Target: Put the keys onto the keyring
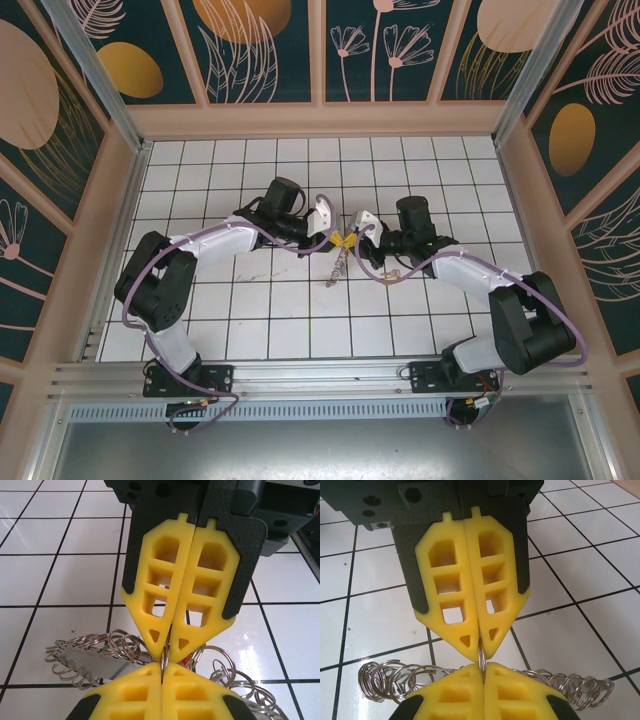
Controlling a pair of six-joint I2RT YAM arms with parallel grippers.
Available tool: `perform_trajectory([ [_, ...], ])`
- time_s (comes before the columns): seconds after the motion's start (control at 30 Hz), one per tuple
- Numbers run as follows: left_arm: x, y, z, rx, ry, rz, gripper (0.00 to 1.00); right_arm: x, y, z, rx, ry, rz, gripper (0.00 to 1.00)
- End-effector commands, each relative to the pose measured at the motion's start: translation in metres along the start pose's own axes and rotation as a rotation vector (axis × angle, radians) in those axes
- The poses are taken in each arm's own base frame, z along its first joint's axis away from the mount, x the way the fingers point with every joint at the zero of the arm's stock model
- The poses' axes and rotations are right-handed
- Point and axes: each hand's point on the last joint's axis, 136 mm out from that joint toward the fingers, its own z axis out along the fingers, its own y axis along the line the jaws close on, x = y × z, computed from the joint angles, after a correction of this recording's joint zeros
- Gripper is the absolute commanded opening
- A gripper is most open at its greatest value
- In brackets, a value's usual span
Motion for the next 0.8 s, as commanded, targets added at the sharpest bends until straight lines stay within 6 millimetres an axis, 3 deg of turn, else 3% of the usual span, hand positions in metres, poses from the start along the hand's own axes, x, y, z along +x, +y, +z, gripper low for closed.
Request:
perform_trajectory([
  [0.0, 0.002, 0.001, 0.004, -0.004, 0.006, 0.001, 0.00, -0.029, 0.001, -0.006, 0.001, -0.087, -0.083, 0.00],
  [0.37, -0.038, -0.008, -0.009, -0.004, -0.230, 0.023, 0.00, -0.012, -0.001, -0.006, 0.017, -0.072, -0.053, 0.14],
  [0.57, -0.031, -0.015, -0.010, 0.018, -0.269, -0.002, 0.00, -0.007, -0.003, -0.008, 0.024, -0.074, -0.042, 0.15],
  [0.6, -0.040, -0.018, -0.017, 0.013, -0.288, 0.021, 0.00, -0.007, -0.003, -0.009, 0.022, -0.077, -0.040, 0.15],
  [0.77, -0.043, -0.021, -0.020, 0.027, -0.313, 0.026, 0.00, -0.006, -0.003, -0.009, 0.014, -0.086, -0.027, 0.16],
])
